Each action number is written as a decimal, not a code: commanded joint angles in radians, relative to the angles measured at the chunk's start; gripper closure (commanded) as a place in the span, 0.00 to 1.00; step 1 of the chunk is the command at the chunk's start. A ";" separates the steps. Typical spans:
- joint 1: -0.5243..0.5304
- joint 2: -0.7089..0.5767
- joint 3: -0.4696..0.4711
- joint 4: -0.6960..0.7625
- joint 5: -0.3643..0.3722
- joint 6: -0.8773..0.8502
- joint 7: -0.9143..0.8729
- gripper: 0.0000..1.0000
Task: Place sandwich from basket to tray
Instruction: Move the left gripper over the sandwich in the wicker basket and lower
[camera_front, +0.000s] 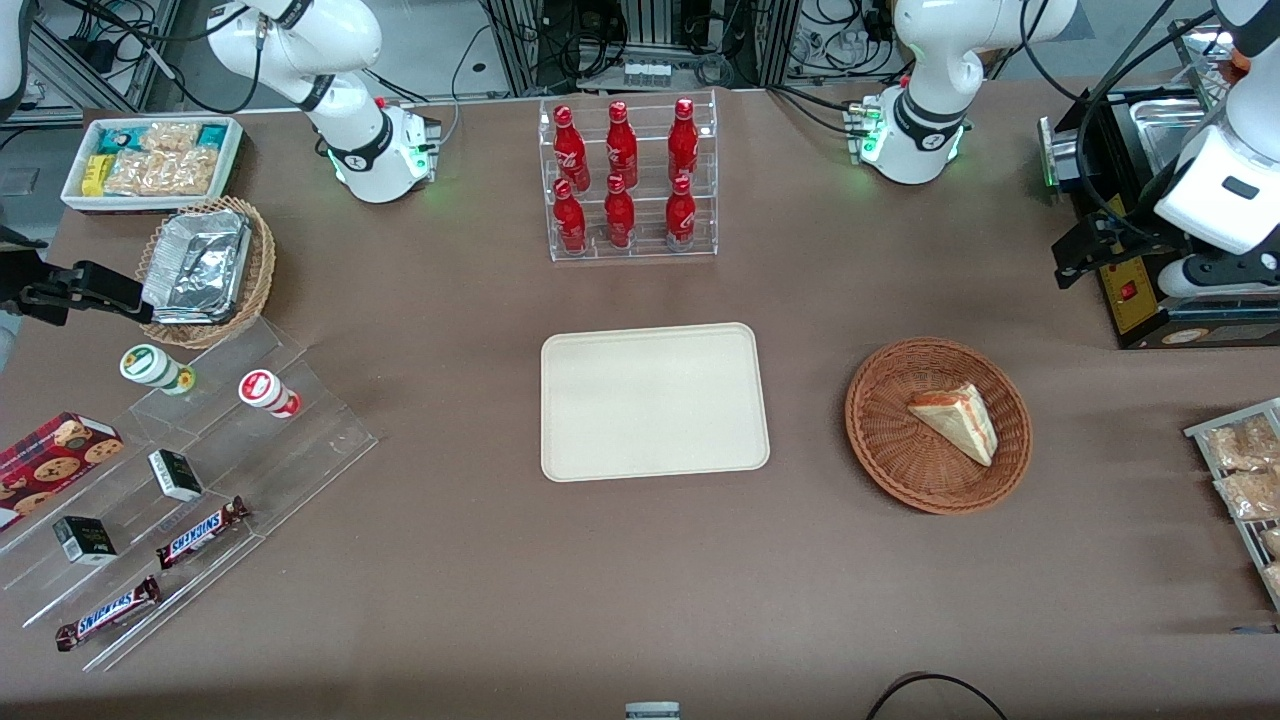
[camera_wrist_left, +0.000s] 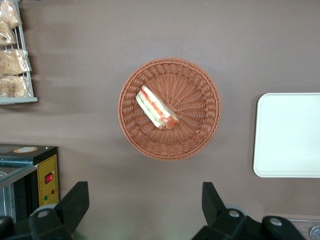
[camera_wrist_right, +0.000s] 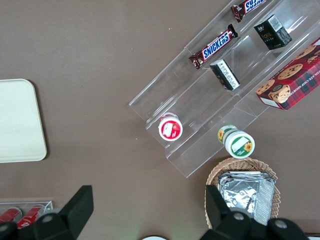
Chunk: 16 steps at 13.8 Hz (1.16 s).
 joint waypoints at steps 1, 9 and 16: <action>0.004 0.024 -0.001 0.039 -0.005 -0.009 0.020 0.00; 0.006 0.081 0.002 -0.138 0.005 0.179 -0.041 0.00; 0.010 0.043 0.008 -0.517 0.011 0.628 -0.349 0.00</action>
